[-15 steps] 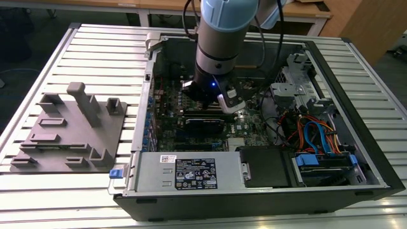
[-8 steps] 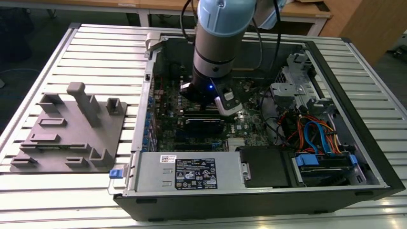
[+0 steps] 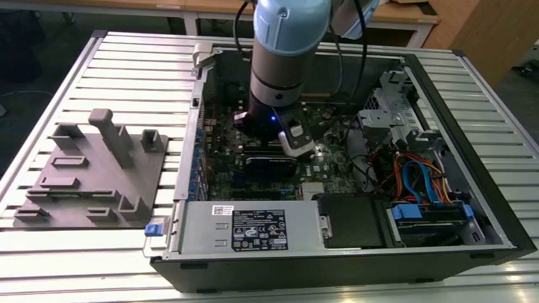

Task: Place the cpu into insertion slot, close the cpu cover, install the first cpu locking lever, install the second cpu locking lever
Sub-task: 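Install the second cpu locking lever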

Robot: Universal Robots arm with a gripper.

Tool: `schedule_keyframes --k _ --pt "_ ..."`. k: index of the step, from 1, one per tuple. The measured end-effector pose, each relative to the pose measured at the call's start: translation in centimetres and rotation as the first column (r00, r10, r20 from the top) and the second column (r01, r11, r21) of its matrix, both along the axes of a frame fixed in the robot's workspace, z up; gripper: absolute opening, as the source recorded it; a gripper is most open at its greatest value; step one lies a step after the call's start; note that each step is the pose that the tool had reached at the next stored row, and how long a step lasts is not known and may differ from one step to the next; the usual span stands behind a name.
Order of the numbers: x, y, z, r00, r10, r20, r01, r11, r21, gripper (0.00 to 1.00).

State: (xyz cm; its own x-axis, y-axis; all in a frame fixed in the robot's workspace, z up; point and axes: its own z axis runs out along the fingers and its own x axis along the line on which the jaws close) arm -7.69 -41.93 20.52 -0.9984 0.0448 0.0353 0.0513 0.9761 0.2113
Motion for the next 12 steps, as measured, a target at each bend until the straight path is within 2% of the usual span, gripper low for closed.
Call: schedule_keyframes --k 5,12 --pt "-0.25 -0.36 -0.22 1.0000 0.000 -0.0002 0.000 0.9998 0.0184 0.10" --pt "-0.48 -0.44 -0.75 1.0000 0.000 -0.0001 0.000 0.9988 0.0497 0.10"
